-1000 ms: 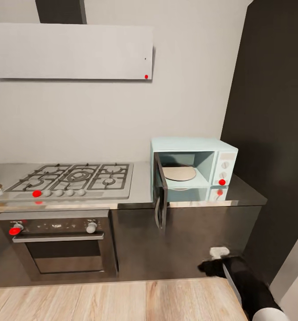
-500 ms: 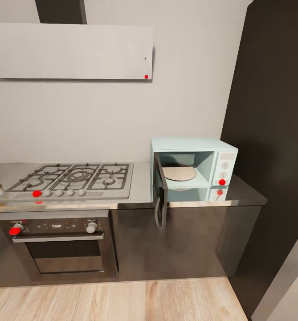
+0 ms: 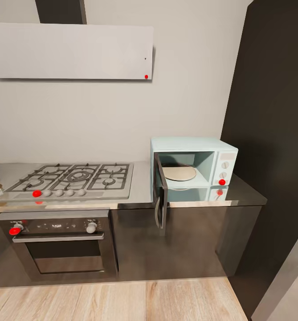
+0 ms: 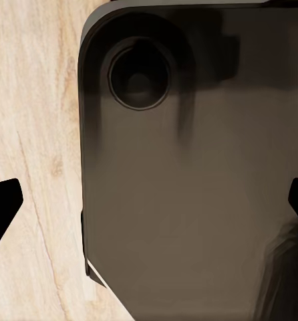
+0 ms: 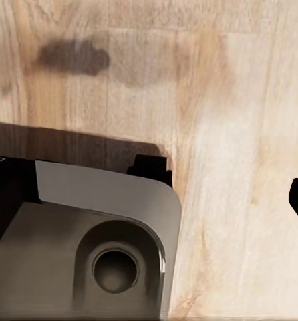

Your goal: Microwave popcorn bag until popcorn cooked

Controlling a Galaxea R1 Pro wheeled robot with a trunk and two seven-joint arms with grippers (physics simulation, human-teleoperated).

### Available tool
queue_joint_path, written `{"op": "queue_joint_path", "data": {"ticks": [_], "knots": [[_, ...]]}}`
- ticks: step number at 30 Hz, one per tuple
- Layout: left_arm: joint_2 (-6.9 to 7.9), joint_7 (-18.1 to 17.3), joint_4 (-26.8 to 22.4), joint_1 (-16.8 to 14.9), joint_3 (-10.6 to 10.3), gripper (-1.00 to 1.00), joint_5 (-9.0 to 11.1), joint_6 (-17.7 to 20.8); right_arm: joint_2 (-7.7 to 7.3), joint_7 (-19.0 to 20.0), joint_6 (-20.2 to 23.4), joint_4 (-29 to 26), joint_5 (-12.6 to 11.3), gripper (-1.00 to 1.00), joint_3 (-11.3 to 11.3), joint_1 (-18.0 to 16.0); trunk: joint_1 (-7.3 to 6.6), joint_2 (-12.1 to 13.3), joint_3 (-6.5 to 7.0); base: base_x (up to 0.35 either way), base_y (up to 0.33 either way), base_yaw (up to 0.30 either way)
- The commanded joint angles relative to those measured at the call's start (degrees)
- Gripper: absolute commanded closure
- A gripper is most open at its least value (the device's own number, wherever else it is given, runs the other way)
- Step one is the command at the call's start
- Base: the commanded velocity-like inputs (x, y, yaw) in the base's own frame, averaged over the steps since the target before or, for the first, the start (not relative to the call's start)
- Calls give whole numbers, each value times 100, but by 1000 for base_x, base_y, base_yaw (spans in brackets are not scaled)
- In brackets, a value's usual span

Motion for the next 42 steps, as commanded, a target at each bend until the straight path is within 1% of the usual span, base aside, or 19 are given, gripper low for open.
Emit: {"op": "queue_joint_path", "data": {"ticks": [1,3,4,6,8,13,33,42], "knots": [[-1,1,-2,-1,7,-100,16,-8,13,-146,-18,19,58,-100,-35,-8,0,-3,-5,0,0,0],[-1,1,-2,-1,7,-100,16,-8,126,-532,55,19,53,-100,-34,-8,0,-3,-5,0,0,0],[-1,1,-2,-1,7,-100,16,-8,223,-838,129,19,52,-100,-36,-8,0,-3,-5,0,0,0],[-1,1,-2,-1,7,-100,16,-8,289,-1095,181,19,51,-100,-40,-8,0,-3,-5,0,0,4],[-1,1,-2,-1,7,-100,16,-8,296,-1198,164,19,40,-100,-41,-8,0,-3,-5,0,0,145],[-1,2,-2,-1,7,-100,14,-8,328,-1244,166,19,33,-100,-42,-8,0,-3,-5,0,0,256],[-1,18,-2,-1,7,-100,16,-8,363,-1226,177,18,74,-100,-24,-8,0,-3,-5,0,0,271],[-1,18,-2,-1,7,-100,16,-8,356,-1226,169,15,76,-100,-17,-8,0,-3,-5,0,0,277]]}}
